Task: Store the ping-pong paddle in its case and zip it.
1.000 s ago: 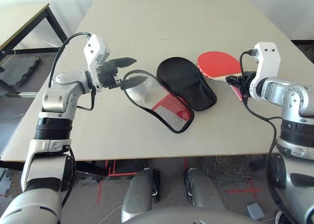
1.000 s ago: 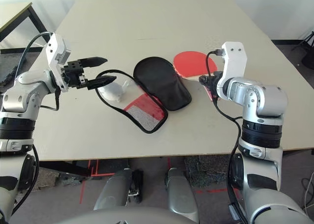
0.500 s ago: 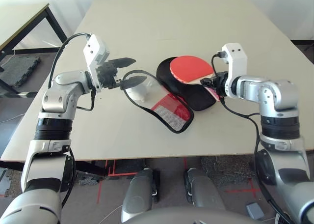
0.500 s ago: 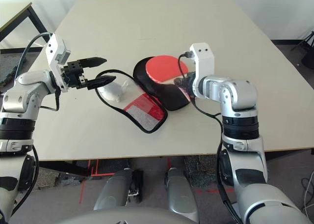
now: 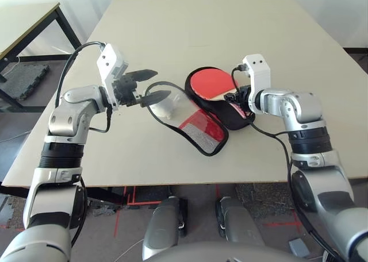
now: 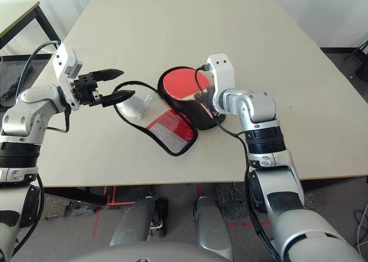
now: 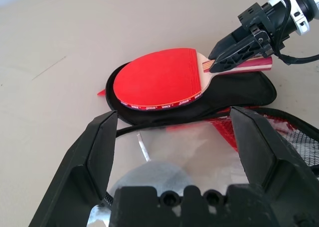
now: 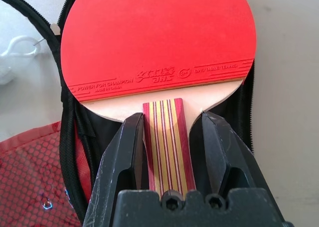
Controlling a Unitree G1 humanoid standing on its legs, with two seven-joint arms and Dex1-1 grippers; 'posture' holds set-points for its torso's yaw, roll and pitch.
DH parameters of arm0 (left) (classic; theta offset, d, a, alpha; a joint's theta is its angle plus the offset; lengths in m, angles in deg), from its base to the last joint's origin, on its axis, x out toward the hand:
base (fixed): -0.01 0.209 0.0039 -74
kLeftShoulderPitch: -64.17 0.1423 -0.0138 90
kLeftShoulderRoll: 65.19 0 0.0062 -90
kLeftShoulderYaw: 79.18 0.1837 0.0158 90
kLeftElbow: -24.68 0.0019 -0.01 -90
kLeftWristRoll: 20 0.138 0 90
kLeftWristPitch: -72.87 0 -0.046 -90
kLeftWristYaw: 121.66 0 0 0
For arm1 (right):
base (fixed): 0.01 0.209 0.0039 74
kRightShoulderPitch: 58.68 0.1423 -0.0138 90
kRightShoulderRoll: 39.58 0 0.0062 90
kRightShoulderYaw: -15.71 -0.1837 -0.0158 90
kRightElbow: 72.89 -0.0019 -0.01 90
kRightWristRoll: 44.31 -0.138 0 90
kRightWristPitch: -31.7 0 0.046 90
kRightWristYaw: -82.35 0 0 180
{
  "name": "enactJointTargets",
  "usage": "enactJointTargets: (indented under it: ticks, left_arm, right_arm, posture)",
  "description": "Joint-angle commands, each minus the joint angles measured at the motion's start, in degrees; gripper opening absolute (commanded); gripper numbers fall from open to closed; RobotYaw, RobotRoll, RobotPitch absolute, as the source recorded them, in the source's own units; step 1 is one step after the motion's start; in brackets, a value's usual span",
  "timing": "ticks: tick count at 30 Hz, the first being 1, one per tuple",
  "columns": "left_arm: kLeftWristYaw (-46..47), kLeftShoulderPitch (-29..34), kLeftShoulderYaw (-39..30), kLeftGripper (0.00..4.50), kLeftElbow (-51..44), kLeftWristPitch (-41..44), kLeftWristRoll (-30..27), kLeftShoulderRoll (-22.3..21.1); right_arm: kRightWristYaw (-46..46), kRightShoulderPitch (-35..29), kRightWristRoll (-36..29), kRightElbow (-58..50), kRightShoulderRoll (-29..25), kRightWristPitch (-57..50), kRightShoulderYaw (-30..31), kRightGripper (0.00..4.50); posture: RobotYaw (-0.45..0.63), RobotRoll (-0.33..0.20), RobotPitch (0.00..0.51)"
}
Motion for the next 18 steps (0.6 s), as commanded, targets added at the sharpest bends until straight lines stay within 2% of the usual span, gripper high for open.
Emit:
enactJointTargets:
  ticks: [1, 11, 18]
  left_arm:
    - [0.43, 0.62, -0.75, 4.50, -1.34, 0.61, -0.42, -0.32]
    - [0.47, 0.82, -0.74, 4.50, -1.65, 1.08, -0.47, -0.61]
    - [0.41, 1.06, -0.70, 4.50, -1.75, 1.28, -0.43, -0.80]
  right_arm:
    - [-0.30, 0.01, 0.46, 1.95, 1.05, 2.42, 0.21, 1.80]
    - [-0.21, 0.22, 1.88, 4.85, 2.73, 4.07, 0.67, 1.80]
    - [-1.98, -0.62, 3.62, 5.45, 0.89, 5.85, 2.67, 1.80]
  posture:
    - [0.07, 0.000, 0.094]
    - [0.08, 0.000, 0.094]
    - [0.07, 0.000, 0.093]
